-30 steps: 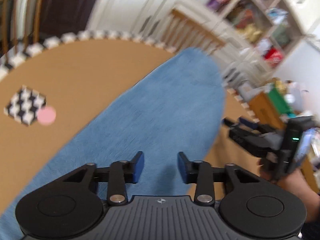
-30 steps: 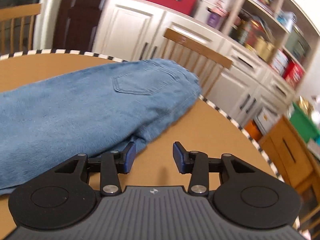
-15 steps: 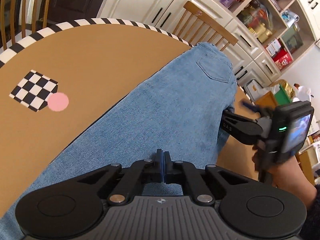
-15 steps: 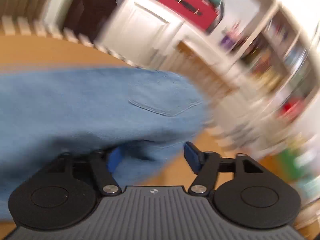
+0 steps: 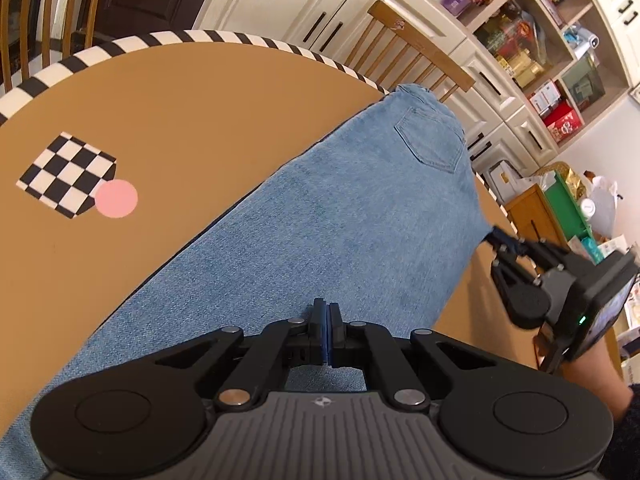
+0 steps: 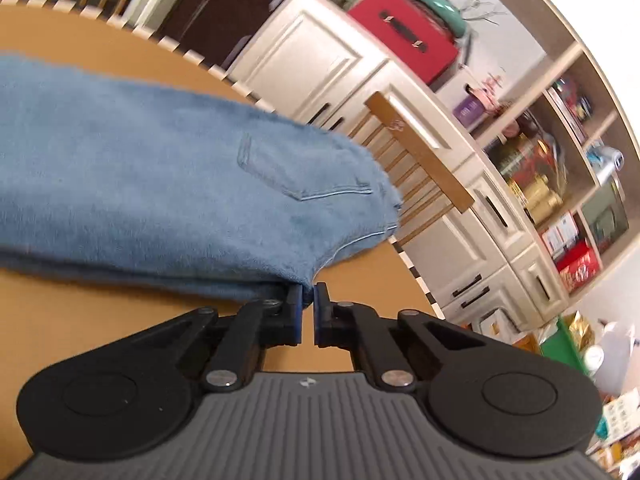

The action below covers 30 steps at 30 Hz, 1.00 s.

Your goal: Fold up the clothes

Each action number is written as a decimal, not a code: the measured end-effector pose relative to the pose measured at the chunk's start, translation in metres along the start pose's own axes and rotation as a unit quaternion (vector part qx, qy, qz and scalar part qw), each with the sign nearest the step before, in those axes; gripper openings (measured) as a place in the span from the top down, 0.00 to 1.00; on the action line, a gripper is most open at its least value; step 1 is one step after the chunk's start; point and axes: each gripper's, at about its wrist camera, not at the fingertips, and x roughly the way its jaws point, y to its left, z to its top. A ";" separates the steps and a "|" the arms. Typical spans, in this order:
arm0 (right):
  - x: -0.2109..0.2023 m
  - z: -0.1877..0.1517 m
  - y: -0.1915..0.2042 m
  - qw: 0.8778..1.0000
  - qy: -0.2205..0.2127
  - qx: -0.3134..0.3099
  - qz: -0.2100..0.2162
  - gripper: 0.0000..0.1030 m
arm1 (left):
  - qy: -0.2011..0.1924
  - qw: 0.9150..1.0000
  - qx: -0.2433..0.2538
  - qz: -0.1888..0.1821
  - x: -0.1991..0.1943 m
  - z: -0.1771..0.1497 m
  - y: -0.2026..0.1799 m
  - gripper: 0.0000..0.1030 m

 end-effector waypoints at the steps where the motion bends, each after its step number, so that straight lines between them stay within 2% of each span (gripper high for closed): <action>1: 0.001 -0.001 -0.002 1.000 0.006 0.013 0.007 0.97 | 0.001 1.000 -0.001 0.000 0.000 0.000 0.001 0.97; 4: 0.004 -0.007 -0.007 0.999 0.022 0.037 0.014 0.96 | 0.004 1.000 0.002 0.000 -0.001 0.002 0.002 0.97; 6: 0.013 -0.015 -0.009 0.998 0.050 0.039 -0.014 1.00 | 0.005 1.000 0.008 0.001 -0.002 0.002 0.002 0.97; 7: 0.017 -0.021 -0.017 0.996 0.062 0.057 -0.030 1.00 | 0.006 1.000 0.009 0.001 -0.002 0.003 0.002 0.97; 9: 0.013 -0.030 -0.043 0.988 0.086 0.125 -0.032 1.00 | 0.005 1.000 0.011 0.000 -0.002 0.003 0.003 0.97; 12: -0.031 -0.039 -0.072 0.973 0.063 0.220 -0.031 0.99 | 0.000 1.000 0.018 -0.008 -0.003 0.001 0.005 0.97; 14: -0.072 -0.042 -0.076 0.956 0.048 0.290 -0.001 0.99 | -0.004 1.000 0.018 -0.013 -0.003 0.000 0.007 0.97; 17: -0.130 -0.042 -0.059 0.915 0.042 0.393 0.075 0.95 | 0.006 0.999 0.023 -0.023 -0.009 0.000 0.008 0.96; 19: -0.163 -0.041 -0.036 0.881 0.048 0.455 0.123 0.92 | 0.028 0.998 0.045 -0.034 -0.021 0.000 0.006 0.72; 20: -0.179 -0.040 -0.025 0.860 0.052 0.486 0.148 0.91 | 0.030 0.996 0.069 -0.045 -0.034 -0.002 0.006 0.56; 22: -0.207 -0.038 -0.001 0.811 0.060 0.549 0.192 0.83 | 0.027 0.989 0.128 -0.071 -0.068 -0.007 0.012 0.46; 24: -0.236 -0.037 0.030 0.763 0.070 0.604 0.217 0.73 | 0.035 0.983 0.160 -0.085 -0.101 -0.009 0.036 0.27; 25: -0.251 -0.036 0.047 0.743 0.072 0.625 0.226 0.72 | 0.039 0.981 0.166 -0.091 -0.115 -0.009 0.051 0.26; 26: -0.265 -0.033 0.064 0.729 0.074 0.641 0.229 0.72 | 0.042 0.979 0.173 -0.097 -0.130 -0.009 0.067 0.26; 30: -0.304 -0.020 0.133 0.680 0.091 0.692 0.224 0.72 | 0.070 0.975 0.185 -0.106 -0.171 -0.010 0.129 0.26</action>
